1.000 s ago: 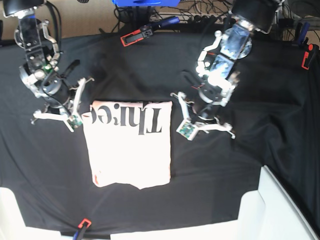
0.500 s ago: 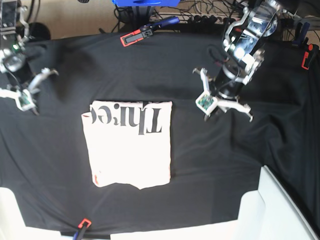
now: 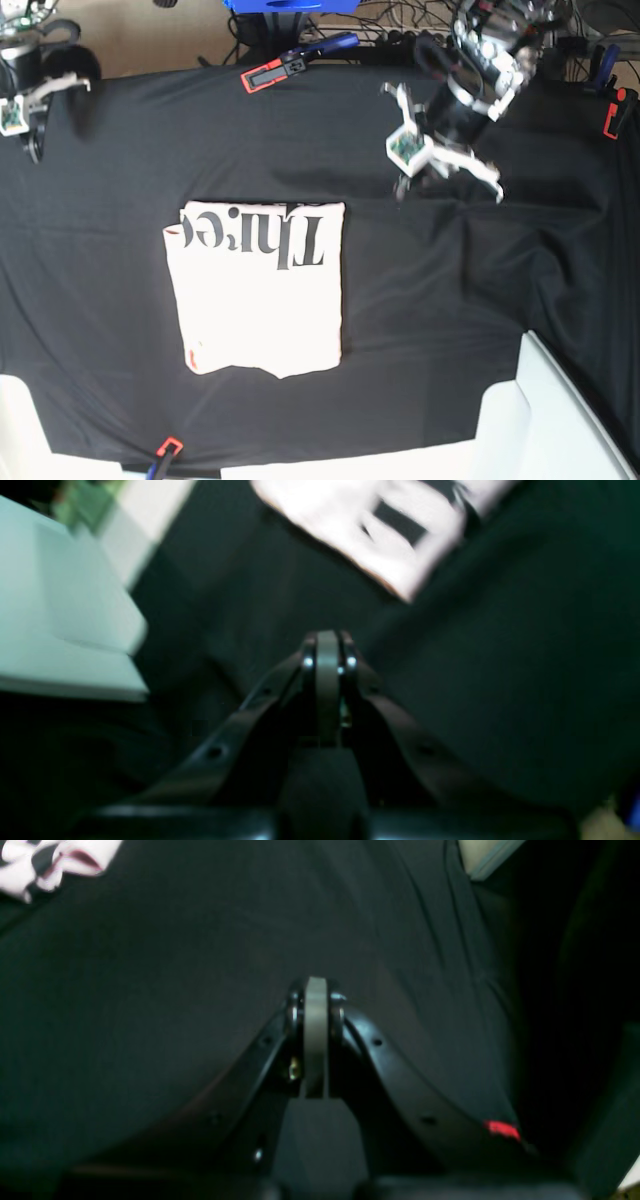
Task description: Fold the T-shirt properly
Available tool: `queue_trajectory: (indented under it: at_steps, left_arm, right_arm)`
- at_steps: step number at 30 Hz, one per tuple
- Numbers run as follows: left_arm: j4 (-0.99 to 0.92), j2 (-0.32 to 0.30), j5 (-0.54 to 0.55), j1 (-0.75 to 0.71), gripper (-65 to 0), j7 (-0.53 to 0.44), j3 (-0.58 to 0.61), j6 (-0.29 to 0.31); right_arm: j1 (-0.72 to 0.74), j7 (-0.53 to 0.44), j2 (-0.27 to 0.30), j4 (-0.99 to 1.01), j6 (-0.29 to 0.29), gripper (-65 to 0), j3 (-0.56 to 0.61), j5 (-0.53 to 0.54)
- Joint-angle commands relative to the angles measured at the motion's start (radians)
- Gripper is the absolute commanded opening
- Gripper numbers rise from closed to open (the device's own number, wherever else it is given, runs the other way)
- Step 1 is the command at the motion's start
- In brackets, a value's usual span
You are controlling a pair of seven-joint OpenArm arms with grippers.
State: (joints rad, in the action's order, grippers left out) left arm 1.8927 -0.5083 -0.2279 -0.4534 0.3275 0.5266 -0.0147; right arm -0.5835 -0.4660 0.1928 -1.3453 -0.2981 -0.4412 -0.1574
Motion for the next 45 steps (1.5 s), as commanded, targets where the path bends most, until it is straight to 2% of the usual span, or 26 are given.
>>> queue_trajectory:
  at_steps: [1,5,11,15,21,25,29,35,38,41,45]
  left_arm:
    - [0.003,-0.011,-0.001,-0.012,-65.0,-0.017,-0.004,-0.014]
    - [-0.057,-0.003,-0.001,-0.084,-65.0,-0.017,-0.058,-0.015]
    - [-0.103,-0.013,-0.001,-0.198,-65.0,-0.017,-0.087,-0.015]
    - [-0.1,-0.006,-0.001,-0.296,-65.0,-0.017,-0.121,-0.015]
    - [-0.109,-0.003,0.006,-0.387,-65.0,-0.017,-0.112,-0.015]
    - [-0.166,0.023,0.006,-0.399,-65.0,-0.017,-0.11,-0.015]
    - [-0.292,0.07,0.006,-0.381,-65.0,-0.017,-0.113,-0.015]
    - [-0.529,0.121,0.006,-0.278,-65.0,-0.017,-0.11,-0.015]
    - [-0.718,0.153,0.006,-0.178,-65.0,-0.017,-0.112,-0.015]
    - [-0.965,0.19,0.006,-0.049,-65.0,-0.017,-0.112,-0.015]
    - [-1.335,0.245,0.006,0.133,-65.0,-0.017,-0.112,-0.014]
  right_arm:
    - [-0.02,-0.03,0.015,0.007,0.007,-65.0,-0.012,0.012]
    - [-0.068,-0.03,0.056,0.063,0.007,-65.0,-0.006,0.012]
    - [-0.112,-0.026,0.058,0.123,0.007,-65.0,-0.011,0.012]
    - [-0.184,-0.024,0.044,0.129,0.007,-65.0,0.015,0.012]
    - [-0.284,-0.023,0.046,0.132,0.007,-65.0,0.045,0.012]
    - [-0.292,0.063,0.021,0.189,0.007,-65.0,0.049,0.012]
    - [-0.223,0.178,0.015,0.274,0.007,-65.0,0.049,0.012]
    - [-0.094,0.335,0.026,0.427,0.007,-65.0,0.078,0.009]
    - [0.017,0.398,0.093,0.613,0.007,-65.0,0.193,0.008]
    - [0.164,0.427,0.133,0.869,0.007,-65.0,0.358,0.008]
    - [0.356,0.431,0.133,1.179,0.009,-65.0,0.532,0.008]
